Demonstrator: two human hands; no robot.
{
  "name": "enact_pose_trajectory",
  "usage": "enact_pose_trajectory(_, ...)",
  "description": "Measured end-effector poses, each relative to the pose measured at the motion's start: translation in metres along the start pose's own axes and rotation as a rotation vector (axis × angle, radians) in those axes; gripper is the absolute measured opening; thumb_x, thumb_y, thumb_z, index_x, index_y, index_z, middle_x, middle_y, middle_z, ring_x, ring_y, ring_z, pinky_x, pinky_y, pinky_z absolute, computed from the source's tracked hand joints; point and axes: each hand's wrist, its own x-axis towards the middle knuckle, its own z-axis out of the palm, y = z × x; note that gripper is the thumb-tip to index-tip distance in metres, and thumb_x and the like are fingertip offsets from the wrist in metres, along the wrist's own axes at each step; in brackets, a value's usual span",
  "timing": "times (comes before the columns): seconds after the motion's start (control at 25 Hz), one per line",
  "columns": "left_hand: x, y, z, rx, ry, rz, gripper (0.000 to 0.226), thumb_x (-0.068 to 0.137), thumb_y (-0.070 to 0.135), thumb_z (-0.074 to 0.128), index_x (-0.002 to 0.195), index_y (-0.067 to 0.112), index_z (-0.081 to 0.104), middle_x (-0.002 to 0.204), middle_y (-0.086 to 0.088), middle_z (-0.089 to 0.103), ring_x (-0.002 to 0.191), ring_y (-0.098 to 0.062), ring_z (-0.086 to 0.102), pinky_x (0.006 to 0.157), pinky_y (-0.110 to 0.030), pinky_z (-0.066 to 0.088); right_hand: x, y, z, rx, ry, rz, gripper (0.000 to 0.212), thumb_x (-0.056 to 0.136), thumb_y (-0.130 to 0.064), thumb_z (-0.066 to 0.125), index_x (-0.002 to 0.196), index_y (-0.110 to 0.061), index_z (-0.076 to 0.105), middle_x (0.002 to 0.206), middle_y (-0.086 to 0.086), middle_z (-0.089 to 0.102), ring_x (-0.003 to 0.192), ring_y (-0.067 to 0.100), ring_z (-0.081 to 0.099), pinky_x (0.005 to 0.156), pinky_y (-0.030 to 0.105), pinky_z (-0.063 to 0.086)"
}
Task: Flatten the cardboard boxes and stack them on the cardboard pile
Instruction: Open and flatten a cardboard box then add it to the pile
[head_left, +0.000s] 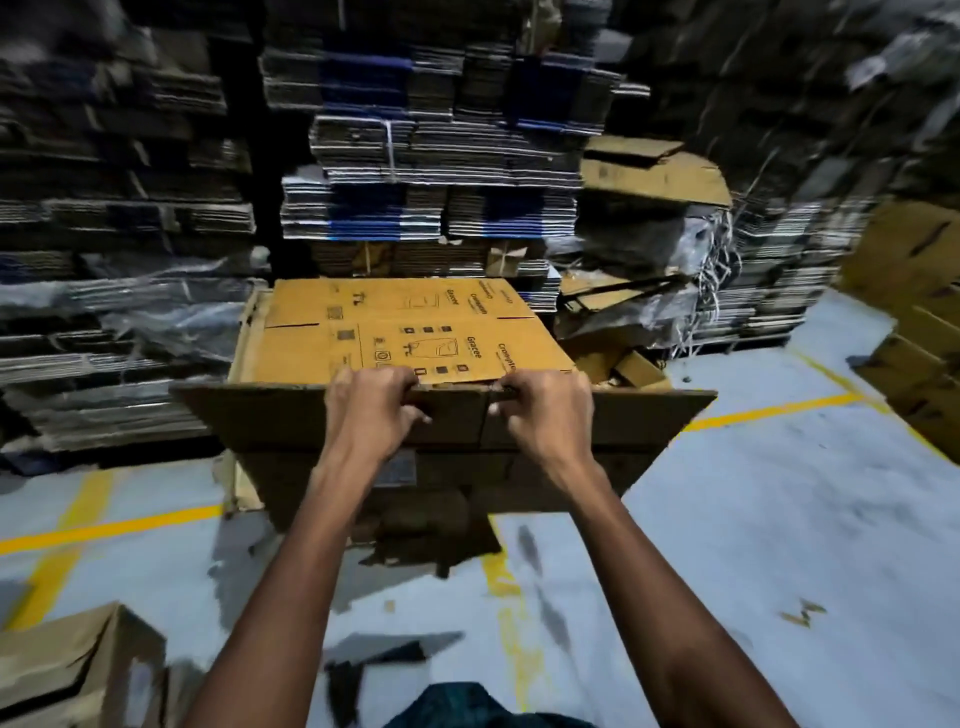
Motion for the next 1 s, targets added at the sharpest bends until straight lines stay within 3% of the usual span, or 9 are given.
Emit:
enact_pose_trajectory(0.2, 0.072, 0.006, -0.01, 0.089, 0.266, 0.066, 0.029, 0.057, 0.02, 0.094, 0.076, 0.011, 0.074, 0.069, -0.007, 0.072, 0.062, -0.025, 0.068, 0.064, -0.033, 0.05, 0.096, 0.001, -0.022, -0.052, 0.103, -0.08, 0.02, 0.073, -0.03, 0.082, 0.093, -0.028, 0.078, 0.08, -0.004, 0.076, 0.084, 0.021, 0.069, 0.081, 0.035, 0.041)
enact_pose_trajectory(0.36, 0.142, -0.016, -0.009, 0.143, 0.325, 0.079, 0.026, 0.059, 0.015, 0.09, 0.074, 0.013, 0.069, 0.069, -0.004, 0.071, 0.064, -0.025, 0.068, 0.067, -0.035, 0.047, 0.157, -0.013, -0.012, -0.084, 0.18, -0.103, 0.016, 0.077, -0.019, 0.076, 0.092, -0.025, 0.072, 0.083, -0.005, 0.073, 0.084, 0.022, 0.065, 0.08, 0.036, 0.035)
enact_pose_trajectory(0.56, 0.201, -0.057, 0.031, 0.161, 0.404, 0.065, 0.024, 0.056, -0.006, 0.074, 0.071, 0.013, 0.068, 0.067, -0.003, 0.069, 0.063, -0.024, 0.067, 0.065, -0.031, 0.034, 0.211, -0.013, 0.059, -0.003, 0.286, -0.132, 0.023, 0.07, -0.003, 0.07, 0.083, -0.022, 0.067, 0.081, -0.007, 0.07, 0.078, 0.023, 0.058, 0.075, 0.038, 0.034)
enact_pose_trajectory(0.72, 0.238, -0.111, 0.087, 0.123, 0.466, 0.059, 0.028, 0.057, -0.01, 0.062, 0.071, 0.015, 0.061, 0.067, -0.001, 0.064, 0.065, -0.024, 0.061, 0.066, -0.031, 0.025, 0.251, -0.013, 0.133, 0.029, 0.367, -0.131, 0.028, 0.069, 0.003, 0.06, 0.08, -0.022, 0.065, 0.079, -0.008, 0.069, 0.082, 0.021, 0.057, 0.073, 0.035, 0.03)
enact_pose_trajectory(0.88, 0.262, -0.174, 0.166, 0.003, 0.345, 0.015, 0.036, 0.048, -0.01, 0.058, 0.07, 0.018, 0.056, 0.066, 0.0, 0.058, 0.067, -0.024, 0.059, 0.065, -0.035, 0.03, 0.274, -0.005, 0.225, 0.037, 0.213, -0.062, 0.033, 0.065, 0.003, 0.06, 0.08, -0.026, 0.065, 0.083, -0.012, 0.068, 0.09, 0.018, 0.056, 0.076, 0.033, 0.025)
enact_pose_trajectory(1.0, 0.256, -0.22, 0.226, 0.008, 0.026, 0.003, 0.037, 0.051, -0.01, 0.065, 0.074, 0.018, 0.057, 0.071, -0.004, 0.059, 0.072, -0.029, 0.062, 0.068, -0.038, 0.039, 0.27, 0.014, 0.307, 0.015, -0.051, 0.033, 0.029, 0.063, -0.005, 0.065, 0.082, -0.027, 0.066, 0.089, -0.011, 0.068, 0.096, 0.019, 0.058, 0.081, 0.037, 0.034)
